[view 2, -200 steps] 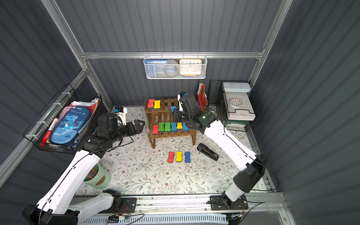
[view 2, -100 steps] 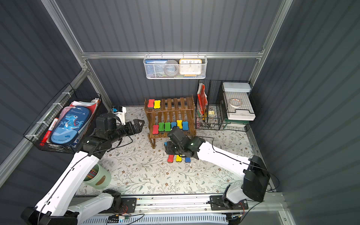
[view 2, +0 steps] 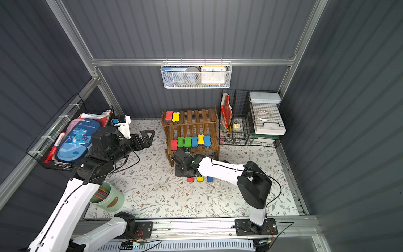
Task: Remove the whiteboard erasers from the shelf
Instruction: Place the whiteboard eraser at the center of the board.
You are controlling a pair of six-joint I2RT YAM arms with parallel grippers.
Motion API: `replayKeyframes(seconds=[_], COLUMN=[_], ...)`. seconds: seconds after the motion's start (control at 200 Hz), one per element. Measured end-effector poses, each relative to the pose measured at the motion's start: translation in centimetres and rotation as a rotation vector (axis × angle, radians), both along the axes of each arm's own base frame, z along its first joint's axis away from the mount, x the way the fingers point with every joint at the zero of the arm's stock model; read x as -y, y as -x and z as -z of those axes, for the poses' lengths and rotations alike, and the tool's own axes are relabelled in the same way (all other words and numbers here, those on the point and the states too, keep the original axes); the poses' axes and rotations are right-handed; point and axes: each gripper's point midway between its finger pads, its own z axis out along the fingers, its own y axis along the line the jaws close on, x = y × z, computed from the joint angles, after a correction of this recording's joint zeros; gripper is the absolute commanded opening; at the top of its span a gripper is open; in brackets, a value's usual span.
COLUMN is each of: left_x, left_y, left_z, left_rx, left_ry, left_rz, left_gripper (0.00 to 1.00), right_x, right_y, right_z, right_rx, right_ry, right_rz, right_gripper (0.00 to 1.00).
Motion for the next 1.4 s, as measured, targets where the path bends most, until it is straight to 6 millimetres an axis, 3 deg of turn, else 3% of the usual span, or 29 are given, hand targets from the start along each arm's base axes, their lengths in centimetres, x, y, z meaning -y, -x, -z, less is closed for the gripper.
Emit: replayKeyframes(seconds=[0.32,0.565,0.825,1.136,1.401], left_x=[-0.4,-0.5,-0.5,-0.5,-0.4], left_y=[0.7,0.9,0.9,0.9,0.9], left_z=[0.5,0.7,0.7,0.7,0.8], left_rx=[-0.018,-0.022,-0.021,-0.021,-0.024], left_ry=[-0.032,-0.043,-0.045,-0.045,-0.044], left_rz=[-0.001,0.003,0.004,0.004,0.008], left_gripper=[0.99,0.99,0.99,0.99,0.99], right_x=[0.0,-0.3,-0.3,-0.3,-0.4], right_y=[-0.8,-1.1,-1.0,-0.9,-0.8], right_z=[2.3,3.9,4.1,4.2,3.6], right_rx=[-0.007,-0.034,-0.06,-0.067,-0.05], right_ry=[0.069,0.097,0.089,0.083,0.076], right_rz=[0.08,0.105,0.117,0.108,0.088], right_gripper=[0.17,0.24,0.42,0.49,0.47])
